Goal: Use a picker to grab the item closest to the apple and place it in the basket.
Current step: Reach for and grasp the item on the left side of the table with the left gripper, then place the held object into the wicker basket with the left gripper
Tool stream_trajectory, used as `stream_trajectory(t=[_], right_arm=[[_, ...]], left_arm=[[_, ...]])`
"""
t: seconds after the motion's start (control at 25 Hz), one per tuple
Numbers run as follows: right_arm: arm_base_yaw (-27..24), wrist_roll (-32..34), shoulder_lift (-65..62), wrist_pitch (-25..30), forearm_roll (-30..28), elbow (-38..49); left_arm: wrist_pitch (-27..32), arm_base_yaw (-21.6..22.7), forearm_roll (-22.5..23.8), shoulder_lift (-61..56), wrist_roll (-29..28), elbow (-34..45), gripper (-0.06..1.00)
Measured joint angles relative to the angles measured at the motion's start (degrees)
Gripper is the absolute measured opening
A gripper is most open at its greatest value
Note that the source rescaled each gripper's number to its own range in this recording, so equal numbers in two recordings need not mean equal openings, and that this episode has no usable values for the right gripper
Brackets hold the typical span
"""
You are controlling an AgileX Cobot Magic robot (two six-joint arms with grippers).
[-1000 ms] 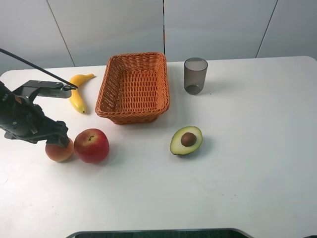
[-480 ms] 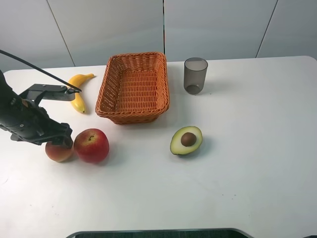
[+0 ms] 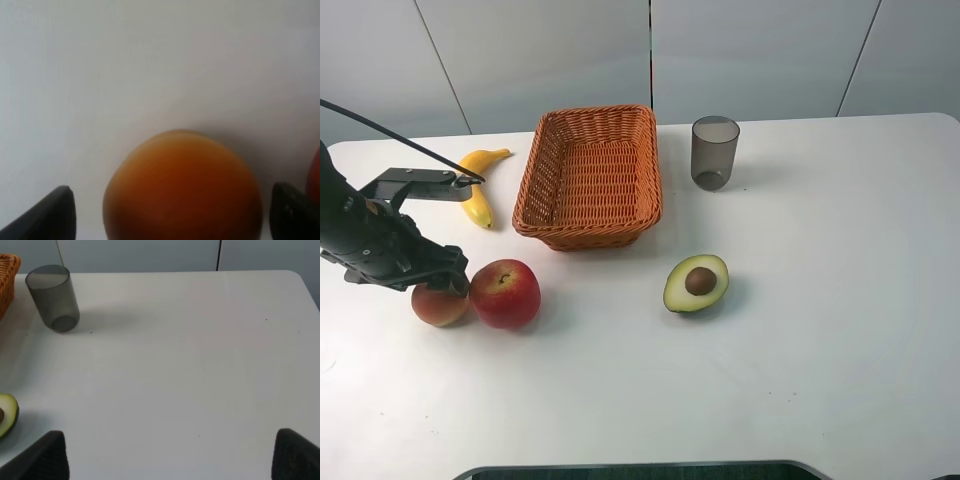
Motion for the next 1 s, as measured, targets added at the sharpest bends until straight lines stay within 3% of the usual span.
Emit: stream_trajectory(t=[0.8,0.84,0.88,0.96,1.0], right_arm=[[0.0,0.0,0.0,0.0,0.0,0.0],[0.0,0.0,0.0,0.0,0.0,0.0],[0.0,0.0,0.0,0.0,0.0,0.0],[0.0,0.0,0.0,0.0,0.0,0.0],[0.0,0.0,0.0,0.0,0.0,0.0]], left_arm=[[-3.4,0.0,-0.5,4.4,0.0,0.0,0.99],[-3.5,0.0,-0.7,4.4,0.0,0.0,0.91],[-3.5,0.0,-0.7,4.4,0.0,0.0,0.69],[-3.5,0.0,-0.8,4.4,0.0,0.0,0.06],[-3.5,0.0,-0.8,4.4,0.0,0.0,0.00]])
